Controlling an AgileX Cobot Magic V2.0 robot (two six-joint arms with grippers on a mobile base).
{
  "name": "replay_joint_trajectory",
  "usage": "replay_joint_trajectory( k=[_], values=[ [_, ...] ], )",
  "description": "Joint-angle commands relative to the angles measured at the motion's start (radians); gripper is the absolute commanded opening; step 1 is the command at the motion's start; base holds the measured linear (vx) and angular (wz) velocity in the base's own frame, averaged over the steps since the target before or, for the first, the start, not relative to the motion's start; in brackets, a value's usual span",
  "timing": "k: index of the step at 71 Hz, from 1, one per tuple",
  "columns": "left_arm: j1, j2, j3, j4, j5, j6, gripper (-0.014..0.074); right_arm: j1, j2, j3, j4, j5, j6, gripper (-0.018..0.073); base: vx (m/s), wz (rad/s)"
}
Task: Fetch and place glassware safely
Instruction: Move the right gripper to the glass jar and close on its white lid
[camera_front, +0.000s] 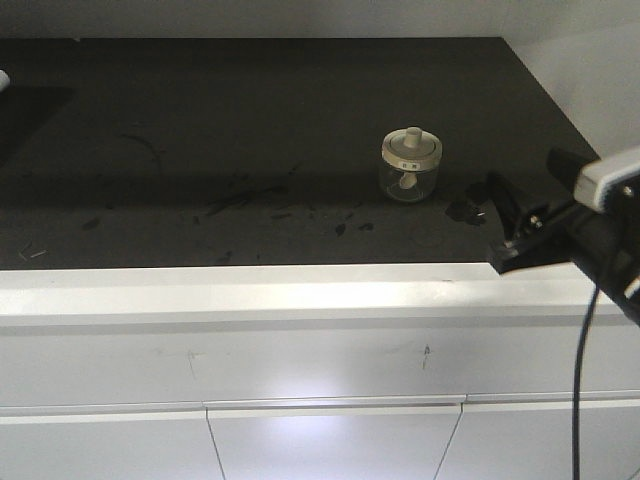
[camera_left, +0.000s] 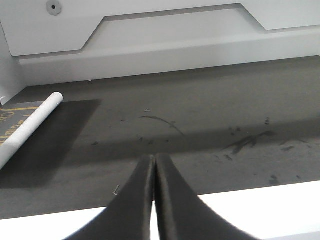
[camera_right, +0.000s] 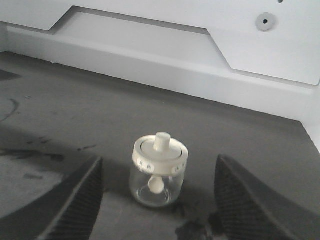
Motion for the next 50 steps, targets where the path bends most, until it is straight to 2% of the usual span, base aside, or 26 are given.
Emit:
replay_joint_trajectory(
  k=[1, 11, 21, 28, 50],
  values=[
    [0.000, 0.008, -0.024, -0.011, -0.071, -0.002, -0.0007, 0.002, 0.052, -0.094, -0.001, -0.082, 0.007, 0.0468, 0.00, 0.00],
    [0.000, 0.008, -0.024, -0.011, -0.071, -0.002, -0.0007, 0.002, 0.172, -0.205, -0.039, -0.081, 0.053, 0.0468, 0.00, 0.00],
    [0.000, 0.008, -0.024, -0.011, -0.071, -0.002, -0.0007, 0.002, 0.306, -0.346, -0.159, -0.079, 0.157, 0.0468, 0.00, 0.00],
    [0.000, 0.008, -0.024, -0.011, -0.072, -0.002, -0.0007, 0.002, 0.390, -0.438, -0.159, -0.075, 0.201, 0.0468, 0.00, 0.00],
    [0.000, 0.008, -0.024, -0.011, -0.072, -0.002, -0.0007, 0.002, 0.613, -0.686, -0.157, -0.075, 0.202, 0.0468, 0.00, 0.00]
  ],
)
